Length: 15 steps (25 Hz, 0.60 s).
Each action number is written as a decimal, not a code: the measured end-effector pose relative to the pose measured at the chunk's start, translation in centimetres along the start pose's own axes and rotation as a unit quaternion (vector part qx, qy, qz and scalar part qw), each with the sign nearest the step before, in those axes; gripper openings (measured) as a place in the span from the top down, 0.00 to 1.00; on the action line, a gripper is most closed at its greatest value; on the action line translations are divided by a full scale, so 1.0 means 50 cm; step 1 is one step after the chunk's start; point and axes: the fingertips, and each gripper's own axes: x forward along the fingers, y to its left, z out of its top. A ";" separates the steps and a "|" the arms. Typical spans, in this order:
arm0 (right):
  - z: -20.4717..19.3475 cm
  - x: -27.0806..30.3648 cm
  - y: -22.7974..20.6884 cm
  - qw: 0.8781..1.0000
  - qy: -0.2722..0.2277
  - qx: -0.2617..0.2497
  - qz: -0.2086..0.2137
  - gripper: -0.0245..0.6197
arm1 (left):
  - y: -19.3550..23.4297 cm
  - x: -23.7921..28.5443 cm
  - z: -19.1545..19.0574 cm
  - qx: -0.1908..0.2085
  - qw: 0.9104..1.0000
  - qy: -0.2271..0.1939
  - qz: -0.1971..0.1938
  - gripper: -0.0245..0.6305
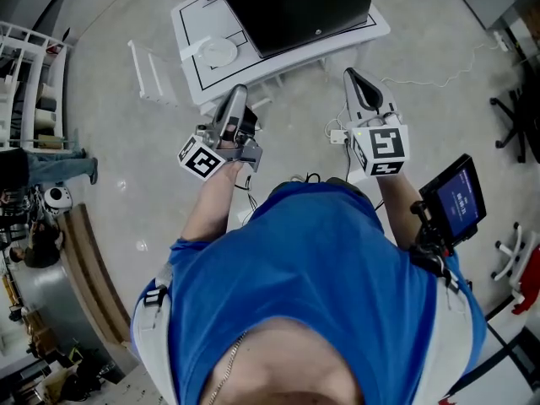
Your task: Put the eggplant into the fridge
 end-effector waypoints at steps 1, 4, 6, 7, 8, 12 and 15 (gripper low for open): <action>-0.002 0.000 0.001 1.000 0.000 0.002 0.001 0.96 | 0.000 0.000 -0.001 0.001 1.000 0.001 0.001 0.95; -0.004 0.001 0.002 1.000 -0.001 0.004 0.003 0.96 | 0.000 0.001 -0.002 0.005 1.000 0.005 0.000 0.95; -0.004 0.001 0.002 1.000 -0.002 0.004 0.003 0.96 | -0.001 0.002 -0.002 0.007 1.000 0.007 0.000 0.95; -0.004 0.001 0.003 1.000 -0.002 0.003 0.004 0.96 | -0.001 0.002 -0.002 0.007 1.000 0.007 0.000 0.95; -0.005 0.001 0.004 1.000 -0.002 0.003 0.004 0.96 | 0.000 0.001 -0.003 0.007 1.000 0.008 0.001 0.95; -0.007 0.000 0.007 1.000 -0.001 0.004 0.007 0.96 | 0.001 -0.002 -0.008 0.007 1.000 0.011 0.004 0.95; -0.008 0.001 0.010 1.000 -0.001 0.003 0.010 0.96 | 0.002 -0.003 -0.012 0.007 1.000 0.013 0.007 0.95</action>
